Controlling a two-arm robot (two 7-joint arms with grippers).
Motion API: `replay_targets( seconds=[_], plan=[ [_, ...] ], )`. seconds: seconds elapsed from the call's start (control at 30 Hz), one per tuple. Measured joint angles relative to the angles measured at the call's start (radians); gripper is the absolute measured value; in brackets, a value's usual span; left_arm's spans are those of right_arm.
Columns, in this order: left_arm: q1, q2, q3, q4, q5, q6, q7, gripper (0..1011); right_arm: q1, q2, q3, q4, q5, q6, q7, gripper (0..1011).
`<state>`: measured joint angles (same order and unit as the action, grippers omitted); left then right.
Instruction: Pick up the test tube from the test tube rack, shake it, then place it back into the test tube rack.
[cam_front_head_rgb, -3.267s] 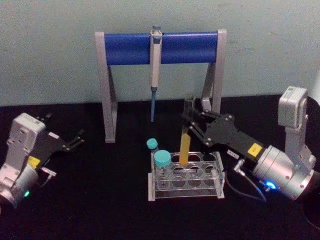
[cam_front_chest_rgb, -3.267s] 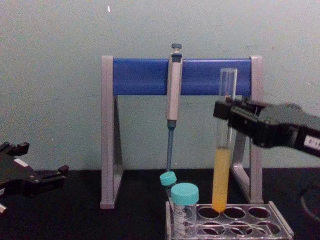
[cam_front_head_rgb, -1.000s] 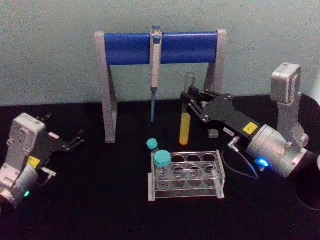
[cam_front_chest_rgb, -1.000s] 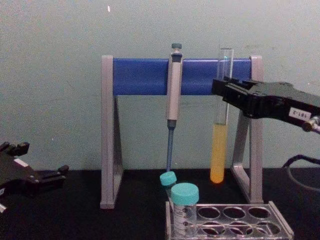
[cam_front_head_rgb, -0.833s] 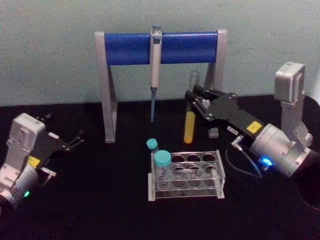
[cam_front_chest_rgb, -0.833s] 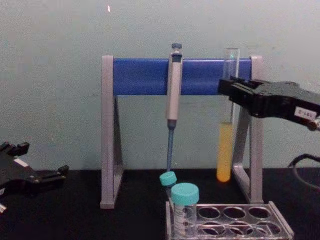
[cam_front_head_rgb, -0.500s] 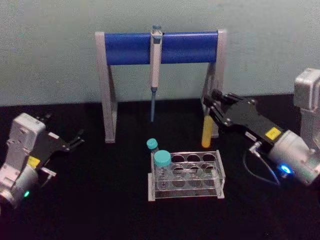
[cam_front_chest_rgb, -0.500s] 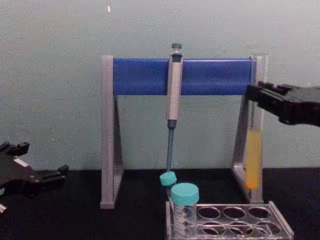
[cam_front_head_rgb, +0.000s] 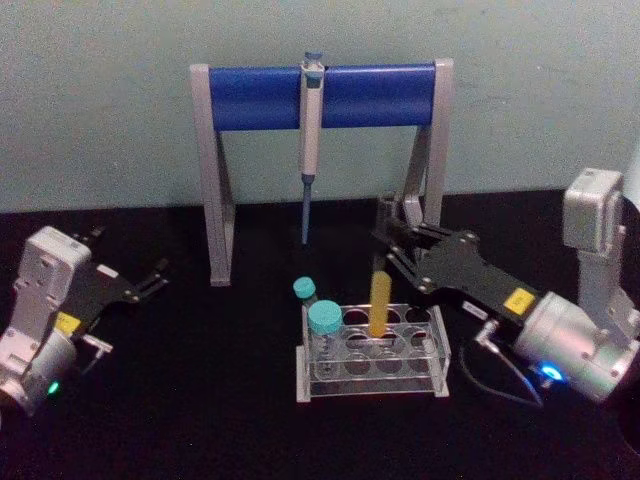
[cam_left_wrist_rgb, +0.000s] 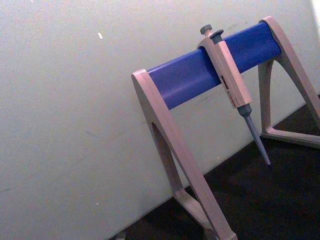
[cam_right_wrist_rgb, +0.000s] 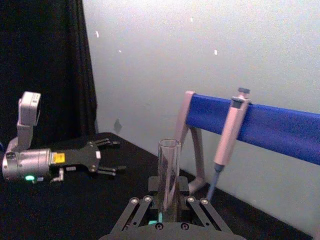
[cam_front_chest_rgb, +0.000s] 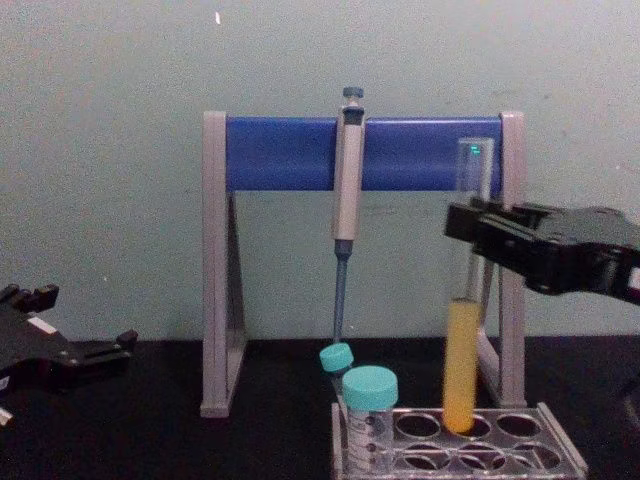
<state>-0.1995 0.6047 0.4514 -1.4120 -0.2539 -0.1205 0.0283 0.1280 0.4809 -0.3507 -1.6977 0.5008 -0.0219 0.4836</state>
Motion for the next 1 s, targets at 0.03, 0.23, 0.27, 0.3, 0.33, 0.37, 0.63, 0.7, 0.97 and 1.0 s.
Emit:
replay_targets(
  seconds=[0.03, 0.23, 0.27, 0.3, 0.33, 0.37, 0.63, 0.7, 0.97, 1.0],
  plan=[
    [0.0, 0.0, 0.0, 0.0, 0.0, 0.0, 0.0, 1001, 0.007, -0.005, -0.006, 0.006, 0.0, -0.001, 0.002, 229],
    [0.0, 0.0, 0.0, 0.0, 0.0, 0.0, 0.0, 1001, 0.072, -0.048, -0.035, 0.07, -0.009, -0.014, -0.001, 229],
    [0.0, 0.0, 0.0, 0.0, 0.0, 0.0, 0.0, 1001, 0.086, -0.057, -0.036, 0.083, -0.013, -0.018, -0.007, 228],
    [0.0, 0.0, 0.0, 0.0, 0.0, 0.0, 0.0, 1001, 0.092, -0.061, -0.036, 0.09, -0.015, -0.02, -0.011, 229],
    [0.0, 0.0, 0.0, 0.0, 0.0, 0.0, 0.0, 1001, 0.097, -0.064, -0.036, 0.096, -0.017, -0.021, -0.015, 228],
    [0.0, 0.0, 0.0, 0.0, 0.0, 0.0, 0.0, 1001, 0.101, -0.067, -0.036, 0.101, -0.019, -0.023, -0.018, 229],
    [0.0, 0.0, 0.0, 0.0, 0.0, 0.0, 0.0, 1001, 0.115, -0.075, -0.024, 0.116, -0.03, -0.026, -0.037, 229],
    [0.0, 0.0, 0.0, 0.0, 0.0, 0.0, 0.0, 1001, 0.115, -0.074, -0.021, 0.116, -0.031, -0.026, -0.04, 229],
    [0.0, 0.0, 0.0, 0.0, 0.0, 0.0, 0.0, 1001, 0.094, -0.056, 0.007, 0.101, -0.038, -0.025, -0.055, 229],
    [0.0, 0.0, 0.0, 0.0, 0.0, 0.0, 0.0, 1001, 0.089, -0.052, 0.012, 0.097, -0.038, -0.025, -0.058, 229]
  ],
)
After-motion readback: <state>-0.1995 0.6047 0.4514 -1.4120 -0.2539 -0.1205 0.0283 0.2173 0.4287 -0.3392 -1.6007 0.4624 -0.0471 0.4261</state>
